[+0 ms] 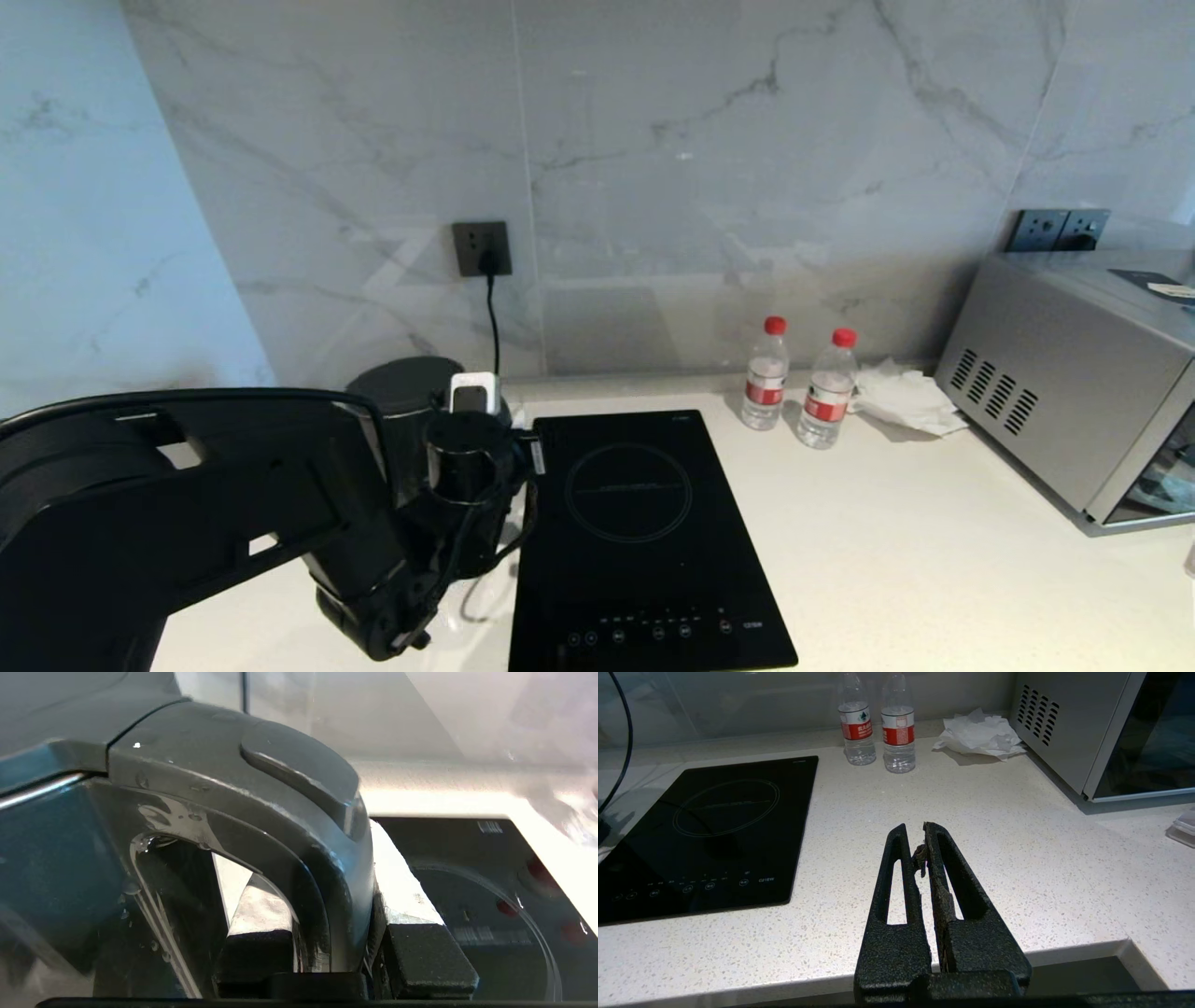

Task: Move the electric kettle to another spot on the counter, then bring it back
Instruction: Place it on the power base

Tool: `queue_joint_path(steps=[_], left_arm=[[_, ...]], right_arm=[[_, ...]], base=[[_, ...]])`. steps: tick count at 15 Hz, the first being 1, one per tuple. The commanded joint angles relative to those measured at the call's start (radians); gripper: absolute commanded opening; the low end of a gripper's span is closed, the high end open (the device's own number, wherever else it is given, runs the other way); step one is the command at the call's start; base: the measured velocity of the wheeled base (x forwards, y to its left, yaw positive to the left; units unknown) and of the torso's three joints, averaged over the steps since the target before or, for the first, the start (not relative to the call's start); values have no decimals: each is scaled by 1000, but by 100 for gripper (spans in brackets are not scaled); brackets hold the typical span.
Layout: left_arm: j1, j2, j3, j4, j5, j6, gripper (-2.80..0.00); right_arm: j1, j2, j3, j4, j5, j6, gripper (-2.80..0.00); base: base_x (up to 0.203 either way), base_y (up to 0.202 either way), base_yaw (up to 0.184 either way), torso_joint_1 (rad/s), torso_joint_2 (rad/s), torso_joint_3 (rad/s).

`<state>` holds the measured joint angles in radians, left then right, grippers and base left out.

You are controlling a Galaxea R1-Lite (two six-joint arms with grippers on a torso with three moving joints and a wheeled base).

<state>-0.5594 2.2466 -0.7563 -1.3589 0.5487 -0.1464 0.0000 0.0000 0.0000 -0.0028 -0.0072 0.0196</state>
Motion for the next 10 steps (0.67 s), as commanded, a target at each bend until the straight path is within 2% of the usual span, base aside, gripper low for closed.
queue_joint_path(steps=[1, 5, 10], left_arm=[[14, -34, 62, 0, 5, -2, -280], [33, -74, 132, 0, -3, -4, -280], [22, -73, 127, 0, -4, 2, -280]], right_arm=[[0, 0, 0, 0, 0, 0, -280], [0, 0, 0, 0, 0, 0, -280], [0, 0, 0, 0, 0, 0, -280]], base=[[0, 0, 0, 0, 0, 0], [0, 0, 0, 0, 0, 0], [0, 0, 0, 0, 0, 0]])
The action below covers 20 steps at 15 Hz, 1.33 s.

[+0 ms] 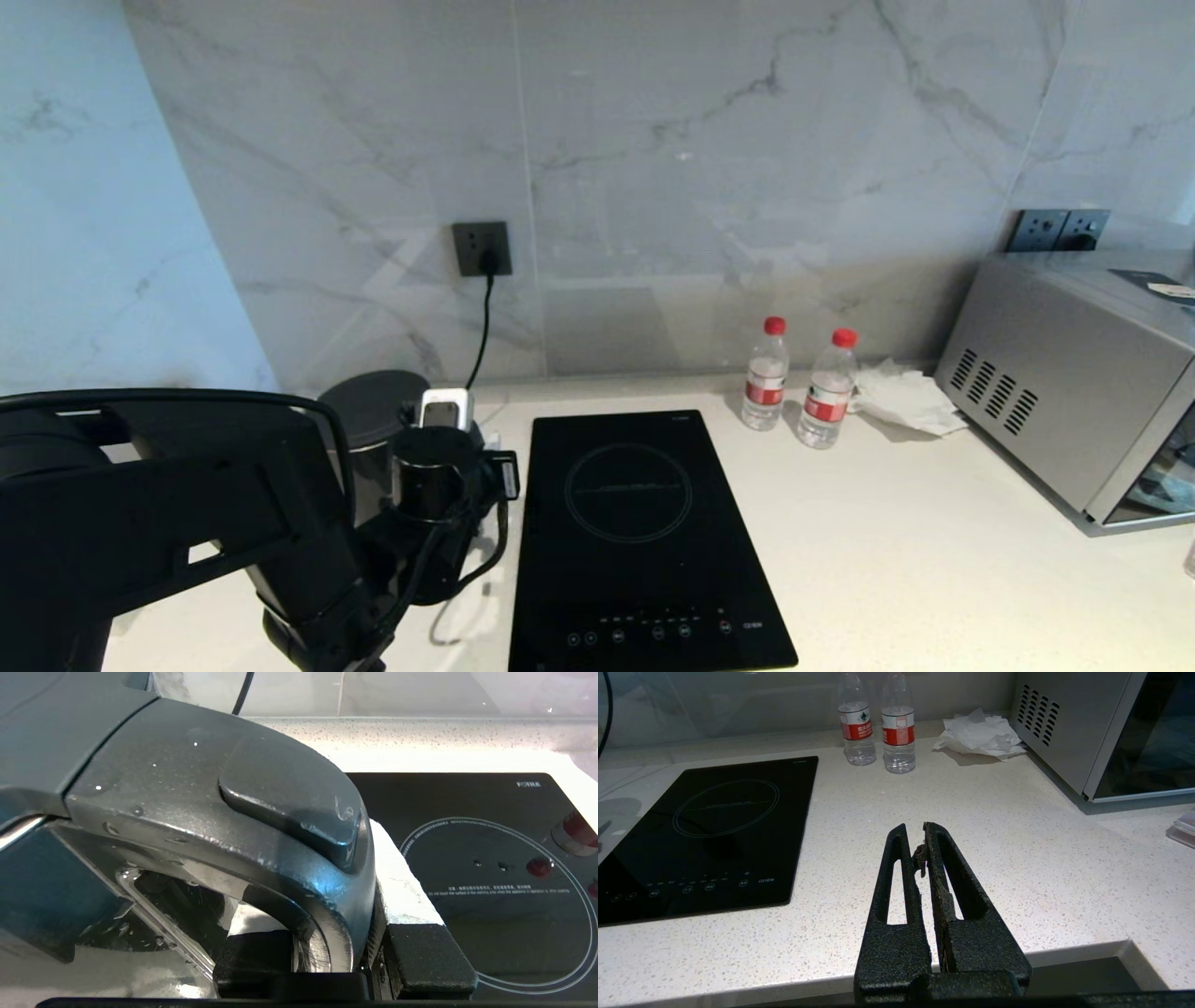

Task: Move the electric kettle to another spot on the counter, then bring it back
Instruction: Place it on the power base

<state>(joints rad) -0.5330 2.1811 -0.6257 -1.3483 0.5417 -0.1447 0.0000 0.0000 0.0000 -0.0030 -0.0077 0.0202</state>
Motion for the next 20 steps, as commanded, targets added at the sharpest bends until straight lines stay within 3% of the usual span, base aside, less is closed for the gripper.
queue_joint_path(steps=[1, 3, 4, 10, 12, 14, 20], left_arm=[[-9, -10, -5, -11, 3, 9, -280], [-19, -9, -9, -11, 4, 40, -280], [-25, -9, -9, -11, 4, 42, 0], [-43, 18, -35, -32, 2, 32, 0], [-43, 34, -15, -99, -12, 50, 0], [-43, 66, 65, -174, -59, 133, 0], [-35, 62, 105, -182, -39, 133, 0]], right_arm=[[0, 0, 0, 0, 0, 0, -280], [0, 0, 0, 0, 0, 0, -280], [0, 0, 0, 0, 2, 0, -280], [0, 0, 0, 0, 1, 0, -280], [0, 0, 0, 0, 0, 0, -280], [0, 0, 0, 0, 2, 0, -280], [0, 0, 0, 0, 0, 0, -280]], base=[[0, 0, 0, 0, 0, 0], [0, 0, 0, 0, 0, 0], [0, 0, 0, 0, 0, 0], [0, 0, 0, 0, 0, 0], [0, 0, 0, 0, 0, 0], [0, 0, 0, 0, 0, 0], [0, 0, 0, 0, 0, 0]])
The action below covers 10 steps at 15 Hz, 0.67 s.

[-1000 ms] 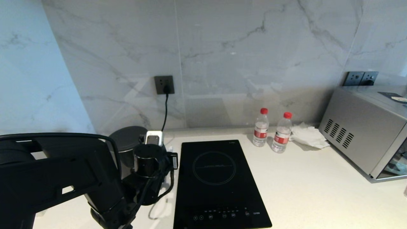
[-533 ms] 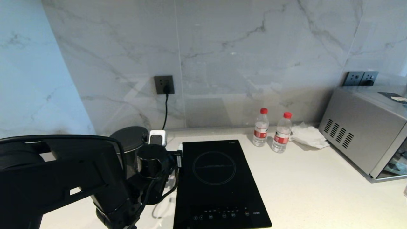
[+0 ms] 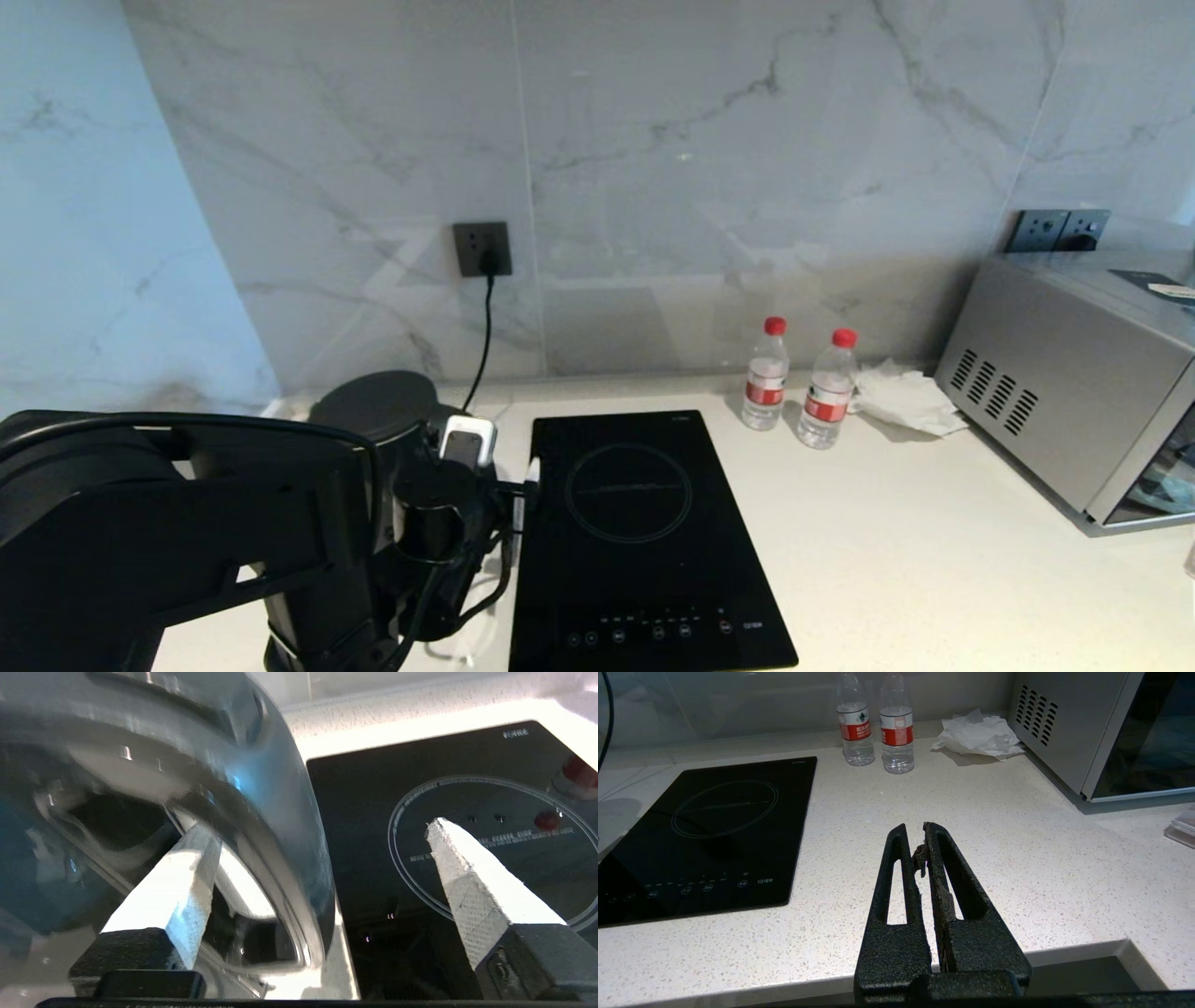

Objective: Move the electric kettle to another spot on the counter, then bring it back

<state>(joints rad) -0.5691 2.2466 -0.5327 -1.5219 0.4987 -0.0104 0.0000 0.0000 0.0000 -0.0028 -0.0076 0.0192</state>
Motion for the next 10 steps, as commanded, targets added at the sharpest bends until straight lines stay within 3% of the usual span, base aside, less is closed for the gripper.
queue_joint_path(steps=[1, 10], left_arm=[[0, -11, 19, -8, 4, -12, 0], [-6, -95, 136, -8, -7, -75, 0]], right_arm=[[0, 0, 0, 0, 0, 1, -280], [0, 0, 0, 0, 0, 1, -280]], base=[[0, 0, 0, 0, 0, 0], [0, 0, 0, 0, 0, 0]])
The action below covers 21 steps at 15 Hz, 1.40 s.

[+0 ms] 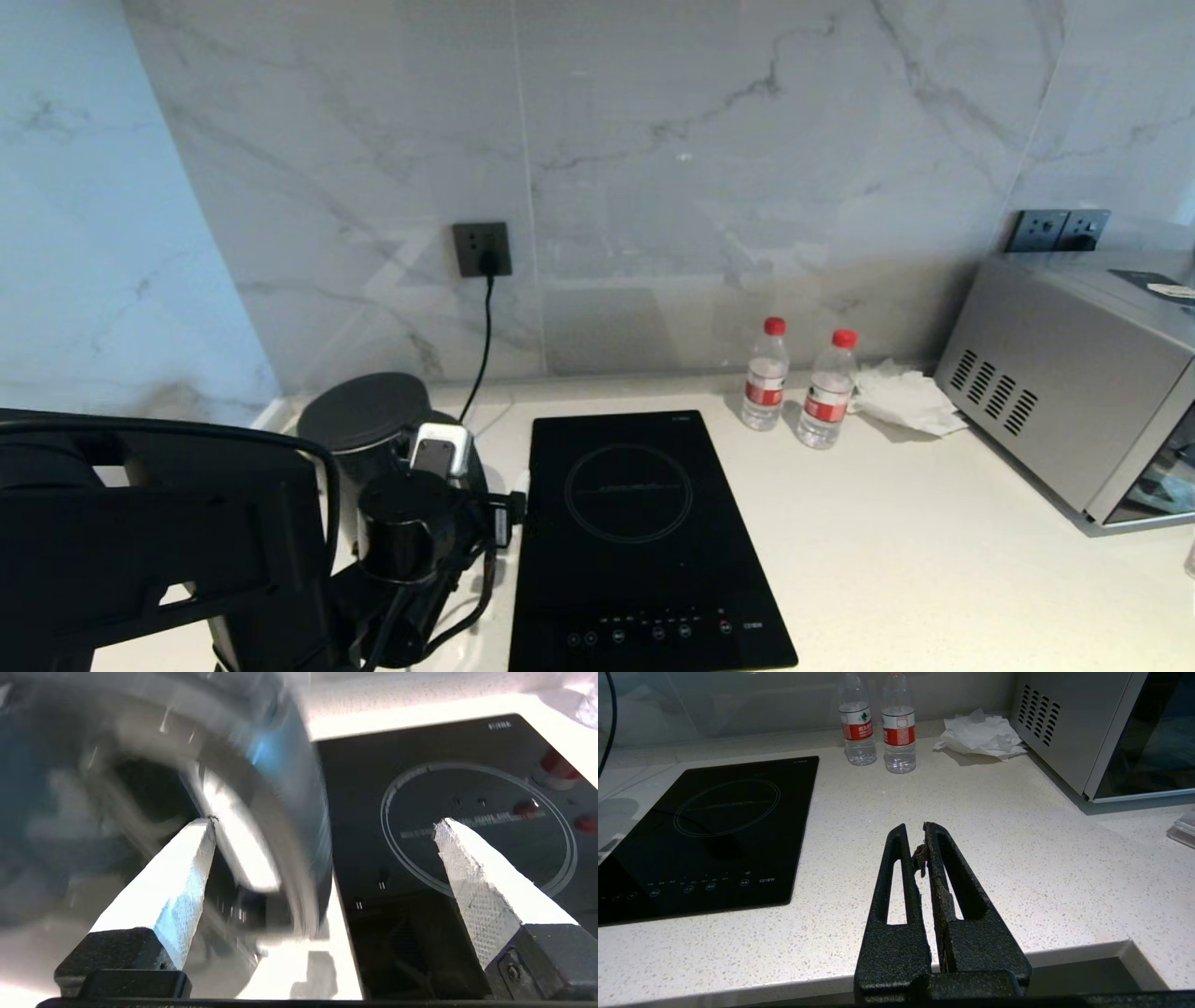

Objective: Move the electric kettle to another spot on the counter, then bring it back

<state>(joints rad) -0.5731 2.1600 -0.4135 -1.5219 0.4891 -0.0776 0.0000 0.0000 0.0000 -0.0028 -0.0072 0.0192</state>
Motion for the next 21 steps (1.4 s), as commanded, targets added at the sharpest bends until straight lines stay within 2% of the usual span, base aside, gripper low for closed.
queue_joint_path(steps=[1, 6, 9, 15, 17, 21], left_arm=[[-5, -2, 32, -8, 1, -25, 0], [-4, -1, 92, -8, -2, -77, 0], [-19, -41, 159, -8, -14, -84, 0], [-18, -54, 281, -8, -16, -159, 0], [-69, -37, 357, -8, -37, -186, 0], [-251, 30, 393, -8, -104, -185, 0]], right_arm=[[0, 0, 0, 0, 0, 1, -280], [0, 0, 0, 0, 1, 1, -280], [0, 0, 0, 0, 0, 1, -280], [0, 0, 0, 0, 0, 1, -280], [0, 0, 0, 0, 1, 1, -280], [0, 0, 0, 0, 0, 1, -280]], base=[[0, 0, 0, 0, 0, 0], [0, 0, 0, 0, 0, 0], [0, 0, 0, 0, 0, 0], [0, 0, 0, 0, 0, 0], [0, 0, 0, 0, 0, 0], [0, 0, 0, 0, 0, 0]])
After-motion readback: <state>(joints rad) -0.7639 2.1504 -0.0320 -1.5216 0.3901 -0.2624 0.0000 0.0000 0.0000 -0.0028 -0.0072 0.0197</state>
